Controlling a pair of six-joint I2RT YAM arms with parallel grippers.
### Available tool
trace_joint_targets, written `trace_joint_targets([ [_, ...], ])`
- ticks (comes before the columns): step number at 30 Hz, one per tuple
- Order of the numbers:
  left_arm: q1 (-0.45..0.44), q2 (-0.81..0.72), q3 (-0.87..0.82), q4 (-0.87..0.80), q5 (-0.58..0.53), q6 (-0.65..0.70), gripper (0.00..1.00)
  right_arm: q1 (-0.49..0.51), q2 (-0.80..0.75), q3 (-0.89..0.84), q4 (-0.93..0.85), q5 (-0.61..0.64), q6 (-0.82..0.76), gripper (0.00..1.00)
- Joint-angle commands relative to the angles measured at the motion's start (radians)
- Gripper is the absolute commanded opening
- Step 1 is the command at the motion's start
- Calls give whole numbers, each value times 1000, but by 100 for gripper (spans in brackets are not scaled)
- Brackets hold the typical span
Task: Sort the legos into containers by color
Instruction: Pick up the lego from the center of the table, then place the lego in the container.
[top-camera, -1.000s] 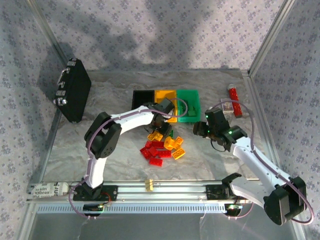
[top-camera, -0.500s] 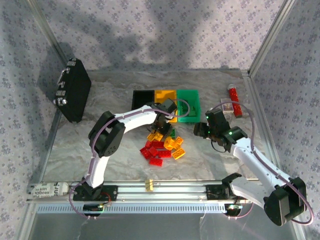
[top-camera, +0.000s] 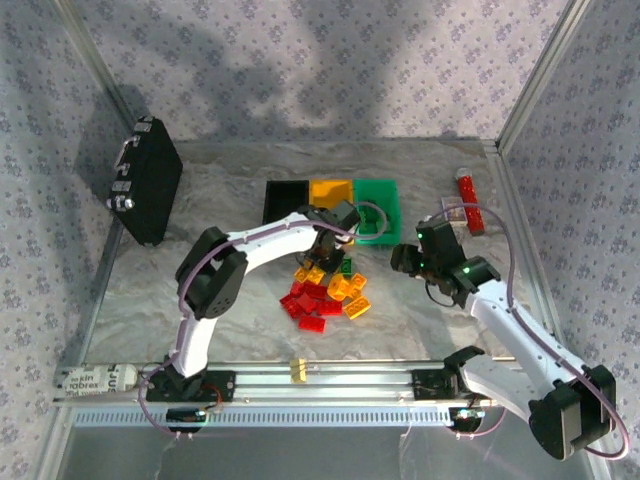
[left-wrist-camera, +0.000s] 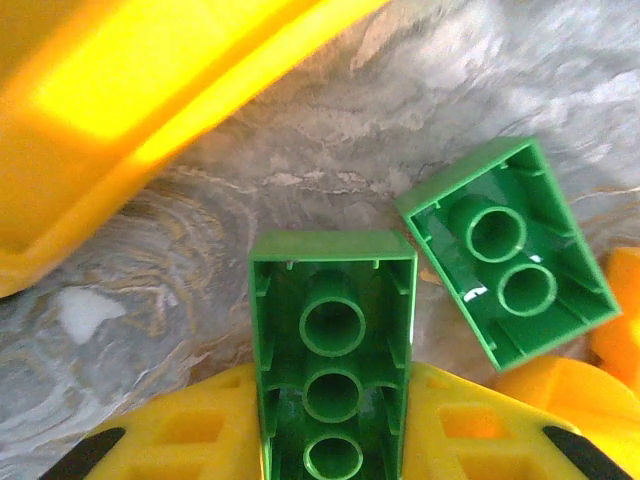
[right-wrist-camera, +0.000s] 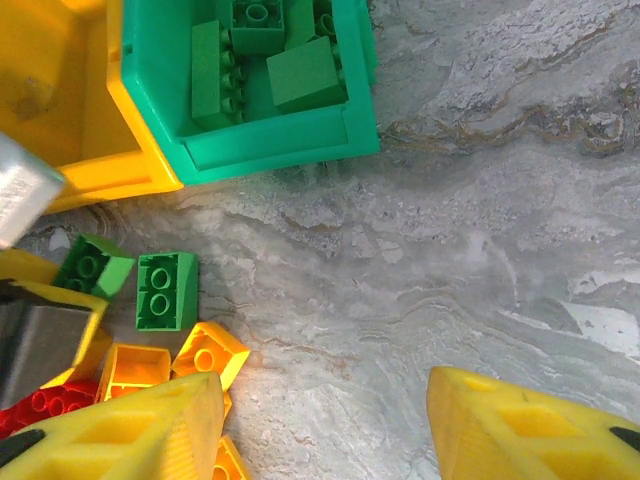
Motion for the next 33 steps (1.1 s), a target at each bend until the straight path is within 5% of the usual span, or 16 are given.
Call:
trace_joint_targets([
  [1,-4,-105,69,-47,-26,17,30,-14,-30,-19,-18,4,21,58],
  [7,-2,-103,217,-52,-7,43,30,-29,-48,-40,-15,-6,29,58],
  [15,4,123,581,-123,39,71,30,-34,-90,-60,-27,-13,35,58],
  [24,14,569,1323,-487,40,89,30,-41,-147,-72,-72,-19,37,58],
  [26,18,683,1542,-589,40,88,33,-47,-153,-74,-76,-24,36,58],
  [31,32,657,1484,-601,19,89,64,-52,-158,-74,-78,-37,33,58],
  [33,36,635,1452,-602,16,90,68,-53,-163,-74,-77,-36,33,58],
])
